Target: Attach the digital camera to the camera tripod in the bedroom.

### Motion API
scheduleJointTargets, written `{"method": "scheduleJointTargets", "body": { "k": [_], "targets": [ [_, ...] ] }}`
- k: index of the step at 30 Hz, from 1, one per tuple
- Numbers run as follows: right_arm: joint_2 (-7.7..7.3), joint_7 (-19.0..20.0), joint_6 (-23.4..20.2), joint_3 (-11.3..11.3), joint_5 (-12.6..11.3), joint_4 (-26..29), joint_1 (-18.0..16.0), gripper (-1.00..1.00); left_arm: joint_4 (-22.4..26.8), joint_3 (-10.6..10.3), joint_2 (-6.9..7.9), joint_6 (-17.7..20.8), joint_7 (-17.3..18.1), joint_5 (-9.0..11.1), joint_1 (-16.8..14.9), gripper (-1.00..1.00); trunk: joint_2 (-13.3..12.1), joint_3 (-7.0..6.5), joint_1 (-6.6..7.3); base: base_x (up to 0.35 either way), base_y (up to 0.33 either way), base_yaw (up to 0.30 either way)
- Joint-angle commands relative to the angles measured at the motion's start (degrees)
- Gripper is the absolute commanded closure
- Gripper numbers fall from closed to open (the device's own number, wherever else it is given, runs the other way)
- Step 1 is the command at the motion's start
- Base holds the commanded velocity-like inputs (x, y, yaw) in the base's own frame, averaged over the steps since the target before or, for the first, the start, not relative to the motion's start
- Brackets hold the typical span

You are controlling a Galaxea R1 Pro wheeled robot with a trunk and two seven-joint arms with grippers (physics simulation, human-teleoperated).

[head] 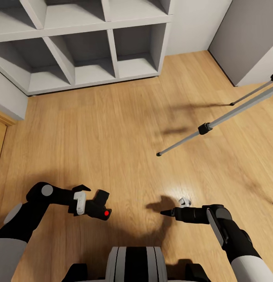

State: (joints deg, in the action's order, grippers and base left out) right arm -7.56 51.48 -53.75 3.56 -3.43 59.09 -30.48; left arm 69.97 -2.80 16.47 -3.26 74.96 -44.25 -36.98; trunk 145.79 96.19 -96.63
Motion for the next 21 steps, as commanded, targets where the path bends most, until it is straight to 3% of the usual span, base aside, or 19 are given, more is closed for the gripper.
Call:
{"method": "scheduleJointTargets", "body": {
  "k": [1,21],
  "targets": [
    [0.00,-0.07,-0.44,0.04,-0.35,0.00,-0.02,-1.00,-0.14,-0.07,0.04,-0.34,0.09,-0.22,-0.02,-1.00,0.01,0.03,0.01,0.000,0.000,0.000],
    [0.00,-0.06,1.53,0.06,-0.36,-1.24,-0.02,-1.00,-4.33,-0.18,-0.42,-0.26,-0.43,-0.40,-0.02,-1.00,0.01,0.03,0.01,0.000,0.000,0.000]
  ]
}}
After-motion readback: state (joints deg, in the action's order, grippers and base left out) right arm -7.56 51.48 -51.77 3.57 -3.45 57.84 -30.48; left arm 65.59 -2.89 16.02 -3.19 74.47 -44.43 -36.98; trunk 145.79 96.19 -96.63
